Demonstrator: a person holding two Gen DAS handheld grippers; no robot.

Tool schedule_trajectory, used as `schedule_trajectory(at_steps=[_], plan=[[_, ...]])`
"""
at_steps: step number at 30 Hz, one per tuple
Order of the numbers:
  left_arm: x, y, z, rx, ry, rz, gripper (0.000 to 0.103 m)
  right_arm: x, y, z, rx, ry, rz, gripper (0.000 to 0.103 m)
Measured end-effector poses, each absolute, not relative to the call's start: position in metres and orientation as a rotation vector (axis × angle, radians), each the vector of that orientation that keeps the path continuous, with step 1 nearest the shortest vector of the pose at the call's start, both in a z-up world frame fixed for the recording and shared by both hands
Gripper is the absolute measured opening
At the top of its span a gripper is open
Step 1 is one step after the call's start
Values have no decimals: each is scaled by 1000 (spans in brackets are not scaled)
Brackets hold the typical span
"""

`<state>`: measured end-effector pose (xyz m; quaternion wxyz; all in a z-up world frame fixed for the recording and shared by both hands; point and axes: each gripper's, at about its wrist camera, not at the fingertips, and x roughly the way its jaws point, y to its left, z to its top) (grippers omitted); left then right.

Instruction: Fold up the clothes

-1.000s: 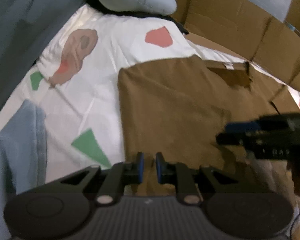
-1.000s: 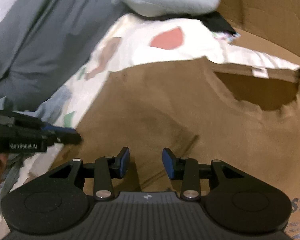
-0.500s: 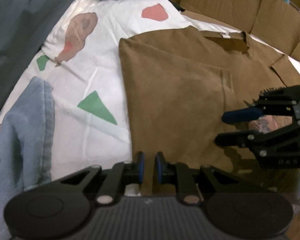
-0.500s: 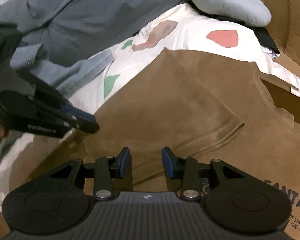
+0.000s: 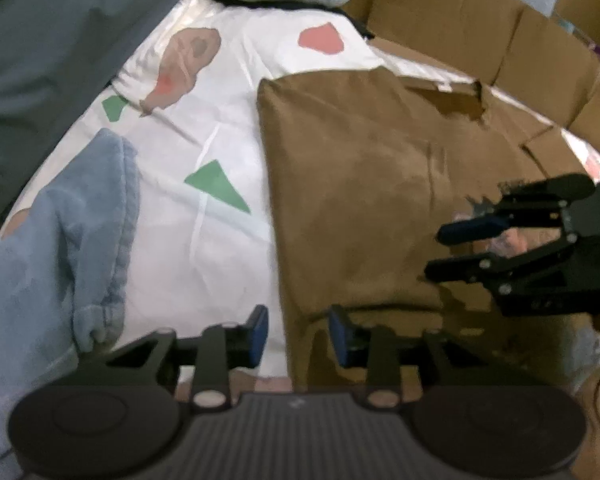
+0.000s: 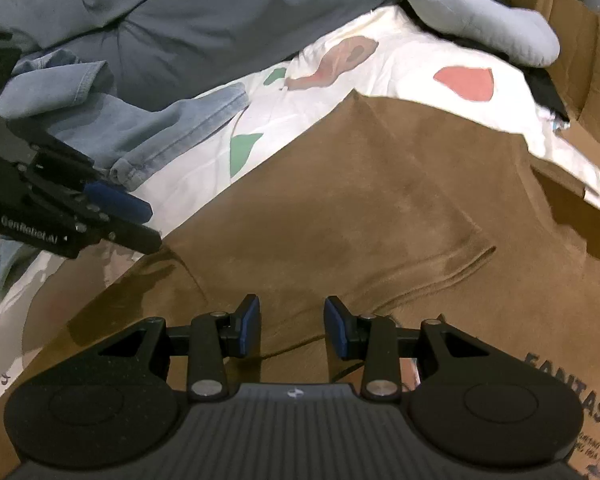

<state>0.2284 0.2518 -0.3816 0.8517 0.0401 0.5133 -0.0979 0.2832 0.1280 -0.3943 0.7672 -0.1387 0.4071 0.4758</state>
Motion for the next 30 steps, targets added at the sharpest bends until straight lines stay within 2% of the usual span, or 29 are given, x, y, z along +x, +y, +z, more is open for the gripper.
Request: schedule_trajectory(at_steps=[3, 6, 9, 18, 22, 27, 28, 30], plan=[[230, 253, -394, 76, 1095, -200, 34, 280, 131, -395, -309, 883, 1031, 43], [230, 258, -402, 59, 1109, -196, 18, 275, 133, -398, -321, 883, 1039, 43], [230, 263, -405, 46, 1125, -196, 9, 272, 135, -404, -349, 880, 1038, 43], [224, 279, -388, -83, 1134, -149, 8, 269, 133, -392, -394, 901, 1037, 43], [219, 279, -367, -105, 1138, -116, 10, 277, 118, -369, -303, 951, 1038, 43], [213, 282, -328, -138, 1130, -72, 19, 285, 98, -330, -230, 1015, 1022, 44], [212, 282, -318, -144, 1126, -68, 22, 286, 93, -320, -223, 1014, 1014, 45], [212, 281, -301, -150, 1131, -73, 37, 289, 82, -297, -192, 1015, 983, 50]])
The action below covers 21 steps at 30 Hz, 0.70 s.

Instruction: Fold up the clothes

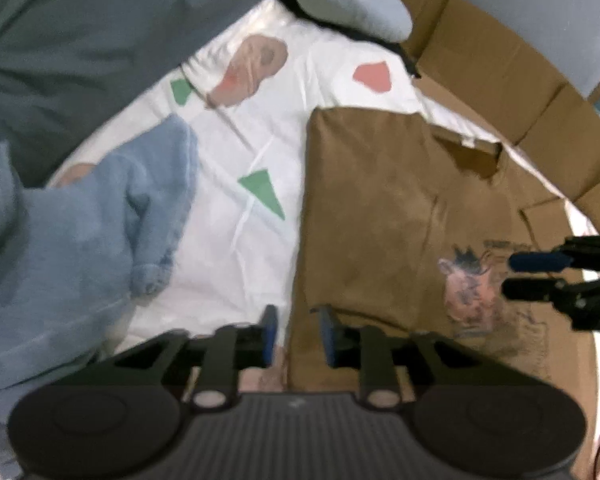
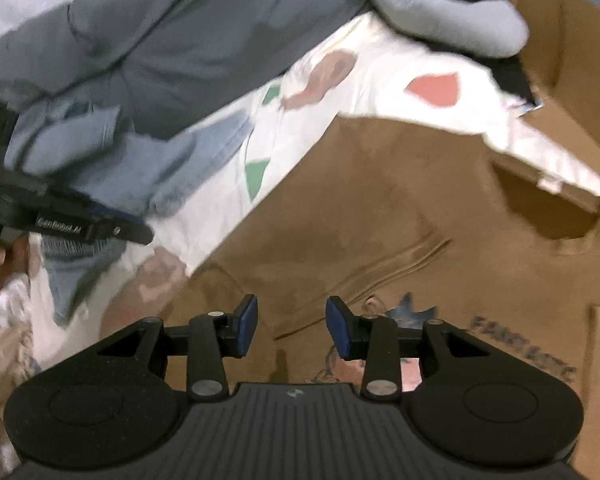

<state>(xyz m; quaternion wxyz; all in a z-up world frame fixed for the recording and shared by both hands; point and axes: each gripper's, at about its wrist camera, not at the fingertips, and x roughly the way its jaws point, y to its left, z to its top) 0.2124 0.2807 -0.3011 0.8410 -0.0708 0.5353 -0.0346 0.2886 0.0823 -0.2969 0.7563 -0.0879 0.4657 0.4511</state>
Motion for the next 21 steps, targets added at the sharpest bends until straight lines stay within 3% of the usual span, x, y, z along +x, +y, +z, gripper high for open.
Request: schedule_trajectory(at_steps=[1, 6, 10, 13, 17, 19, 21], plan=[[213, 279, -294, -152, 1136, -86, 47, 290, 77, -286, -173, 1016, 966, 51], [207, 274, -257, -172, 1139, -87, 52, 286, 54, -242, -126, 1023, 905, 52], [199, 268, -230, -163, 1146, -70, 66, 283, 35, -208, -109, 1023, 855, 64], [192, 261, -213, -149, 1171, -89, 67, 282, 20, -185, -88, 1026, 803, 67], [179, 256, -185, -170, 1169, -88, 81, 278, 1, -153, -44, 1041, 753, 71], [174, 252, -171, -178, 1164, -91, 82, 274, -10, -135, -24, 1031, 733, 83], [168, 246, -157, -165, 1166, -90, 84, 272, -20, -113, -21, 1024, 709, 84]])
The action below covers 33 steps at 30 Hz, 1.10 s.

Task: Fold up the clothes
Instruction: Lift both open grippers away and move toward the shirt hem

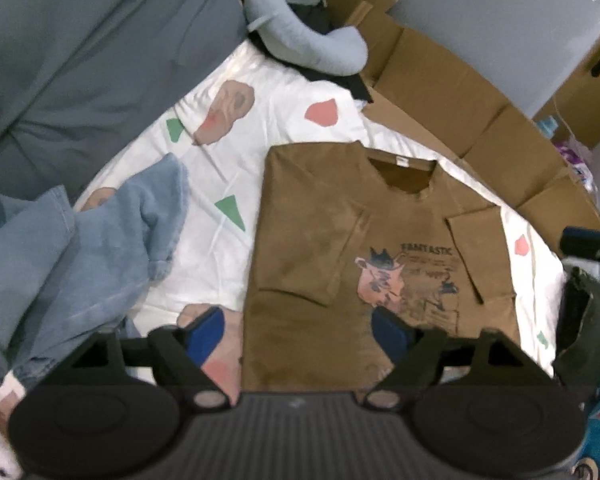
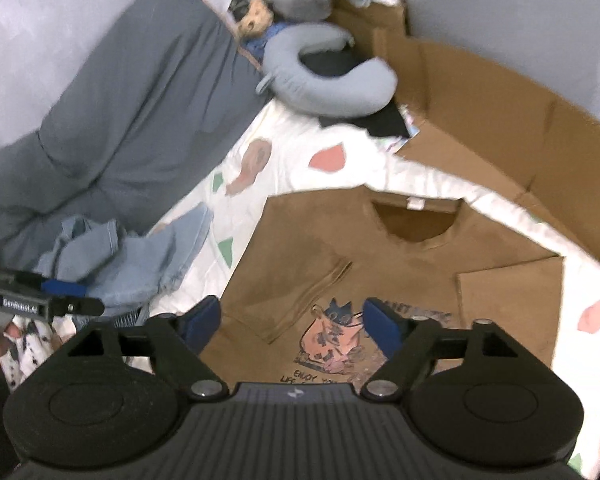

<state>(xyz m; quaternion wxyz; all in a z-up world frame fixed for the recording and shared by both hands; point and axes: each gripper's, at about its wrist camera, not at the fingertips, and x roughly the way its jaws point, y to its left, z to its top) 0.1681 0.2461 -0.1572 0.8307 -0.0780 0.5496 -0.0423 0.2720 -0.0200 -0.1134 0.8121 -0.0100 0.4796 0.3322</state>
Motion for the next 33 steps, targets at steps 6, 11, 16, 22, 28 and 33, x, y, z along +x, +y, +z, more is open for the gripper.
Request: schedule_trajectory(at_steps=[6, 11, 16, 22, 28, 33], plan=[[157, 234, -123, -134, 1164, -92, 86, 265, -54, -49, -19, 1002, 680, 85], [148, 227, -101, -145, 1143, -95, 86, 254, -95, -3, 49, 977, 652, 86], [134, 210, -85, -116, 1139, -119, 86, 237, -137, 38, 38, 943, 641, 86], [118, 191, -74, -74, 1162, -124, 87, 222, -198, 74, 84, 899, 588, 86], [105, 188, -68, -78, 1163, -112, 88, 204, -247, 86, 73, 888, 550, 86], [91, 189, -71, -66, 1153, -116, 88, 184, -286, 78, 132, 885, 504, 86]])
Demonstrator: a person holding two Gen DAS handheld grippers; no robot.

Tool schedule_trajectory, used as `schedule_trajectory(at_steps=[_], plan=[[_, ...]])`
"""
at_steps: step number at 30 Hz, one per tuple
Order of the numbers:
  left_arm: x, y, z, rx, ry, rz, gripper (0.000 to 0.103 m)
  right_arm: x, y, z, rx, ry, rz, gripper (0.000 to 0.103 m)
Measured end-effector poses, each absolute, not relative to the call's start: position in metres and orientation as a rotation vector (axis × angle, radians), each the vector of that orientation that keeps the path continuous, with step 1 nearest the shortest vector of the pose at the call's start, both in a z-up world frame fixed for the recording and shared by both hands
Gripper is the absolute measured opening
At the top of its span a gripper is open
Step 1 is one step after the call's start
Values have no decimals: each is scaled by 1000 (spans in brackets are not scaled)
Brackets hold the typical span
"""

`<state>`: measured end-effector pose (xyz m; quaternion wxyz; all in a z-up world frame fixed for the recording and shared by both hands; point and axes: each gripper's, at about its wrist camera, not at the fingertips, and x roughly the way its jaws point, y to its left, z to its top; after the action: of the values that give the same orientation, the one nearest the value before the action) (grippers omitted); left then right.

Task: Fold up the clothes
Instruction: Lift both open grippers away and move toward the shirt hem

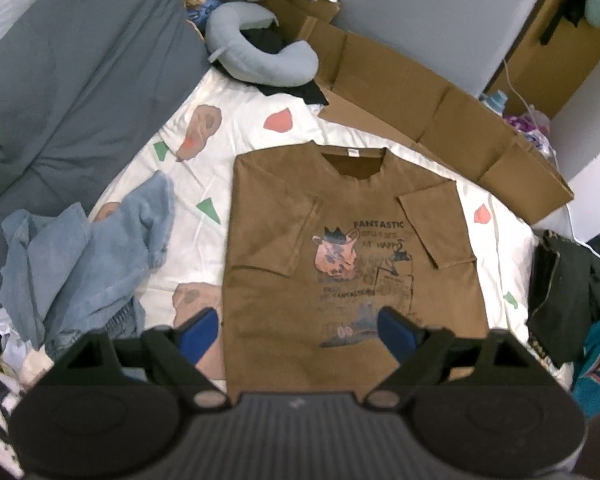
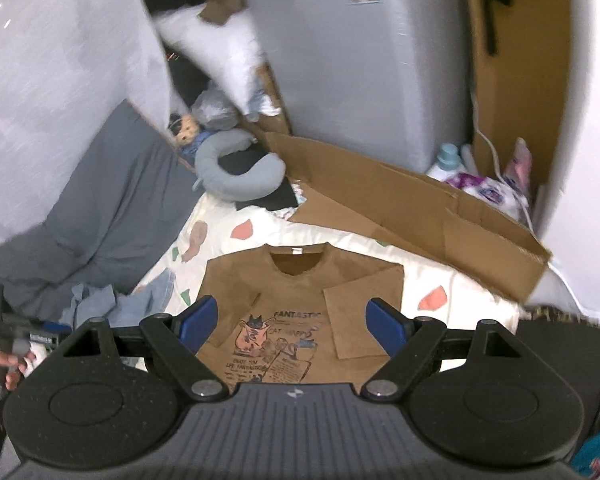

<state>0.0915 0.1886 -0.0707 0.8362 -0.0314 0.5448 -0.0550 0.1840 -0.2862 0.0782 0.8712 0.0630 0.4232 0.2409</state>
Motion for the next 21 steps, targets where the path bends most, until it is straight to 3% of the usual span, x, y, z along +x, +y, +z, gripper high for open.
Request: schedule_trajectory(at_steps=[21], plan=[[14, 243, -123, -152, 1077, -52, 89, 92, -344, 3, 143, 837, 357, 86]])
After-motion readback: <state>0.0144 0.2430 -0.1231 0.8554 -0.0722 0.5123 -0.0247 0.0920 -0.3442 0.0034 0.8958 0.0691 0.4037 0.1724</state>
